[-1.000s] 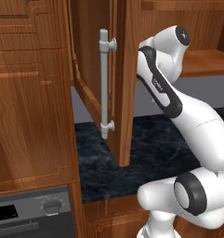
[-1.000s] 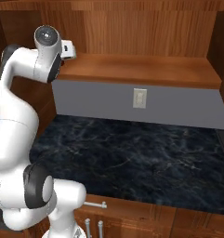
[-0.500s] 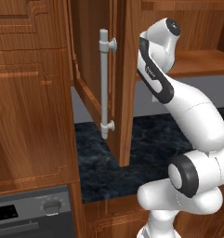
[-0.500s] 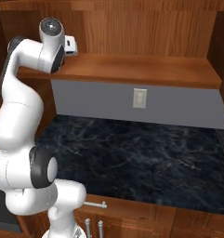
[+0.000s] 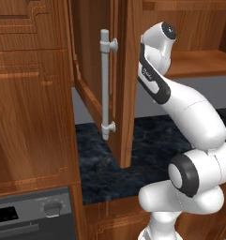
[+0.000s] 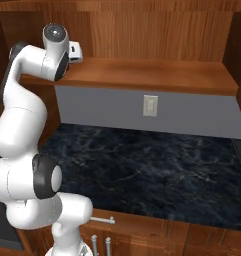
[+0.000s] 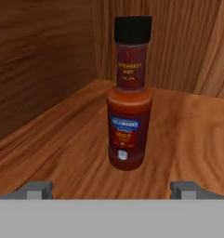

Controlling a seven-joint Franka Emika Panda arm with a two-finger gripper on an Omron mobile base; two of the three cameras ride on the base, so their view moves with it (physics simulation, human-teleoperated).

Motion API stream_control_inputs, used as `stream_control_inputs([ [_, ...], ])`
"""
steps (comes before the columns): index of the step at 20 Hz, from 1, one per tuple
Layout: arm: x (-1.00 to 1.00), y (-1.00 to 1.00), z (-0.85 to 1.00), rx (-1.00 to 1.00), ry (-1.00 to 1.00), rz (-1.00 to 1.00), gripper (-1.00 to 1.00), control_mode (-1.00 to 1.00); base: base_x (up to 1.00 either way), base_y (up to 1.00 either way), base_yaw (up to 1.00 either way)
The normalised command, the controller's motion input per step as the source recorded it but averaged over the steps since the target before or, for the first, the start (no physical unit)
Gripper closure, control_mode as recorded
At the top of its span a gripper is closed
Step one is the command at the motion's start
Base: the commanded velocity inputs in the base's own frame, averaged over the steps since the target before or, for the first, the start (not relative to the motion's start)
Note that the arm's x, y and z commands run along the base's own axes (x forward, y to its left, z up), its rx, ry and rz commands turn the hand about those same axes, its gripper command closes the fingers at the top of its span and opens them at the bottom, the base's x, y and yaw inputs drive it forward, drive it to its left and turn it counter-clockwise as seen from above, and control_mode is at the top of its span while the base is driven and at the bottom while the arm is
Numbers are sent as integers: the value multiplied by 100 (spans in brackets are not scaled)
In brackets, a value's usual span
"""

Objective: Take 2 condiments from the cabinet and move them on the counter near the stove.Make sure the condiments are lined up with each other, next to each other.

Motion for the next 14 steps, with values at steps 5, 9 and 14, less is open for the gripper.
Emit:
stream_control_inputs([
  [5, 1, 9, 0, 0, 0, 0, -100, -100, 0, 0, 0],
  [9, 6, 0, 0, 0, 0, 0, -100, -100, 0, 0, 0],
  [14, 4, 0, 0, 0, 0, 0, -100, -100, 0, 0, 0],
])
